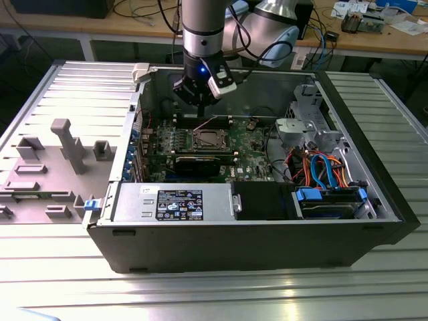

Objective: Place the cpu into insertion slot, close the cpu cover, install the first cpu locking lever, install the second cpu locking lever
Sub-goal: 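Install the first cpu locking lever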

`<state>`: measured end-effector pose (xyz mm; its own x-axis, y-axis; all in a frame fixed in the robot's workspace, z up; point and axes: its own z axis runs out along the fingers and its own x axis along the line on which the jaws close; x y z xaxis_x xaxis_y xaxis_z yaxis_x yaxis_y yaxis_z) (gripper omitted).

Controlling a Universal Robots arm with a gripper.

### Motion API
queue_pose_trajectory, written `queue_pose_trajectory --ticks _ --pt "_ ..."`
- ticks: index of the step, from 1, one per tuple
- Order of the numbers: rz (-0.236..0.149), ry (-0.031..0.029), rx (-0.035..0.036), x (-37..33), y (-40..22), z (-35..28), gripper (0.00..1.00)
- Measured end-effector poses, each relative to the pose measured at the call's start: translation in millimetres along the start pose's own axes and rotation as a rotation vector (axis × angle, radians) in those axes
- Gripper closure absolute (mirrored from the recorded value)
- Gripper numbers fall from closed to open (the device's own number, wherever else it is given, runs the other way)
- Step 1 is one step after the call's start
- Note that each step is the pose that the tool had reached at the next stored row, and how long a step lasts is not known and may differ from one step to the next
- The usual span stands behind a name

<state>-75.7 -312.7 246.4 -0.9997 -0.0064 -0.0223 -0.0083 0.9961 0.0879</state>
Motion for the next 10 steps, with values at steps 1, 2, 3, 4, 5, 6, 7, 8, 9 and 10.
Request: queue_pose_trajectory --ticks 1,2,3,4,5,6,7,8,9,10 --pt "0.0 -0.0022 0.0 -0.5 0.0 0.3 0.89" --pt "0.0 -0.004 0.0 -1.1 0.0 0.7 0.89" --pt "0.0 -0.0049 -0.0004 -2.0 -0.1 1.8 0.89" --pt "0.0 -0.0049 -0.0002 -2.7 -0.3 3.0 0.89" --pt "0.0 -0.0048 -0.0001 -3.2 -0.4 4.1 0.89" --pt "0.0 -0.0048 -0.0001 -4.0 -0.5 5.5 0.89" --pt "0.0 -0.0048 -0.0001 -4.6 -0.6 6.4 0.89" --pt "0.0 -0.0048 -0.0002 -5.6 -0.7 7.6 0.89" --pt "0.0 -0.0048 -0.0002 -6.0 -0.7 8.2 0.89" --pt "0.0 -0.0049 -0.0002 -6.2 -0.8 8.7 0.89"
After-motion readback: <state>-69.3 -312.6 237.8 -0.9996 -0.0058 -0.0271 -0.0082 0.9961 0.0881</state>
